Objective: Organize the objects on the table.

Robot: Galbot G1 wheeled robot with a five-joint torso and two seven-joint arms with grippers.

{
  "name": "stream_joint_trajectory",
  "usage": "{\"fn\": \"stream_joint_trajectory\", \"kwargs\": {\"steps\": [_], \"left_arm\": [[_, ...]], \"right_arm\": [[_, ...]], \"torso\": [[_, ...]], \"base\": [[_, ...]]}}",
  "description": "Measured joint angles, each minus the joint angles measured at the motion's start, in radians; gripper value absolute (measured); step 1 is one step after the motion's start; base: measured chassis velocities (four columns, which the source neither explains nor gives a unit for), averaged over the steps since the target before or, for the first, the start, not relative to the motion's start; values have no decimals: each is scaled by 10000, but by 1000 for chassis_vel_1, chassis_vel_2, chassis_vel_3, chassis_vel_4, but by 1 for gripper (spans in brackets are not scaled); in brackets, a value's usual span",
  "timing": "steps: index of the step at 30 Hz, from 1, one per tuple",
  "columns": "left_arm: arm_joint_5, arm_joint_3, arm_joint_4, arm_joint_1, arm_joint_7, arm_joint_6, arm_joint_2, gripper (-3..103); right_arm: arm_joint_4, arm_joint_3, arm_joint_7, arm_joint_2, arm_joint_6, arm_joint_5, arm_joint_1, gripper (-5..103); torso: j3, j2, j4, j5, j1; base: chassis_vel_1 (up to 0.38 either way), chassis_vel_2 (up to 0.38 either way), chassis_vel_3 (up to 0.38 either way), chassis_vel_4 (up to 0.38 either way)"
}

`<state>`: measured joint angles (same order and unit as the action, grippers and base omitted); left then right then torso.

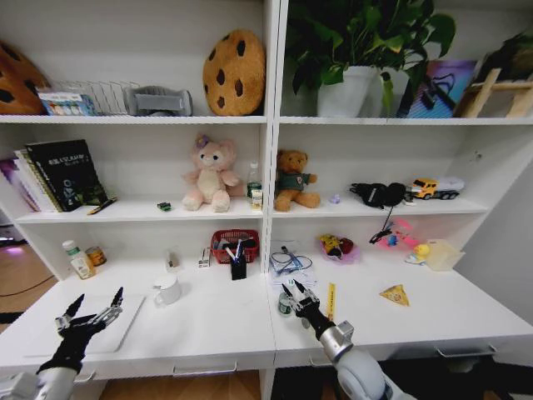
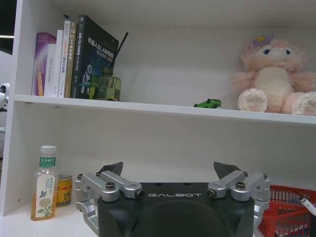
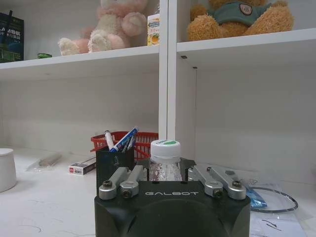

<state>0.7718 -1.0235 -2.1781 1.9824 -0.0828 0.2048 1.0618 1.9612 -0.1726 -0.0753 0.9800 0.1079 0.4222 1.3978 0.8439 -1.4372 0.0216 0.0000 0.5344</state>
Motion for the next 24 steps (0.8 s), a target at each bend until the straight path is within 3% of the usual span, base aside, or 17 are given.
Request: {"fn": "stream_joint_trajectory", "kwargs": {"steps": [8, 15, 17, 19, 20, 22, 24], "left_arm": [[0, 0, 0, 0, 0, 0, 0, 100], [0, 0, 0, 0, 1, 0, 0, 100], [0, 0, -1, 0, 2, 0, -1, 100], [0, 1, 0, 1, 4, -1, 1, 100], [0, 0, -1, 0, 1, 0, 0, 100], [0, 1, -1, 1, 1, -1, 0, 100], [0, 0, -1, 0, 1, -1, 0, 100]], "right_arm": [[721, -434, -86, 105, 6, -128, 590, 30], [3145, -2097, -956, 552, -552, -374, 3321, 30], [3718, -2539, -1458, 1470, -696, -972, 4703, 30], [3818, -2587, -1585, 1848, -611, -1289, 5162, 30], [3884, -2604, -1717, 2456, -273, -1885, 5975, 30], [3885, -2604, -1744, 2747, -24, -2195, 6399, 30], [3623, -2582, -1822, 3393, 966, -2986, 7613, 30]], "torso": [[0, 0, 0, 2, 0], [-1, 0, 0, -1, -2], [-2, -1, 2, 0, -3], [-2, -1, 1, 0, -4], [-2, -1, 1, 0, -4], [-2, -1, 3, 0, -4], [-2, -2, 4, -5, -3]], "base": [[0, 0, 0, 0], [0, 0, 0, 0], [0, 0, 0, 0], [0, 0, 0, 0], [0, 0, 0, 0], [0, 0, 0, 0], [0, 0, 0, 0]]}}
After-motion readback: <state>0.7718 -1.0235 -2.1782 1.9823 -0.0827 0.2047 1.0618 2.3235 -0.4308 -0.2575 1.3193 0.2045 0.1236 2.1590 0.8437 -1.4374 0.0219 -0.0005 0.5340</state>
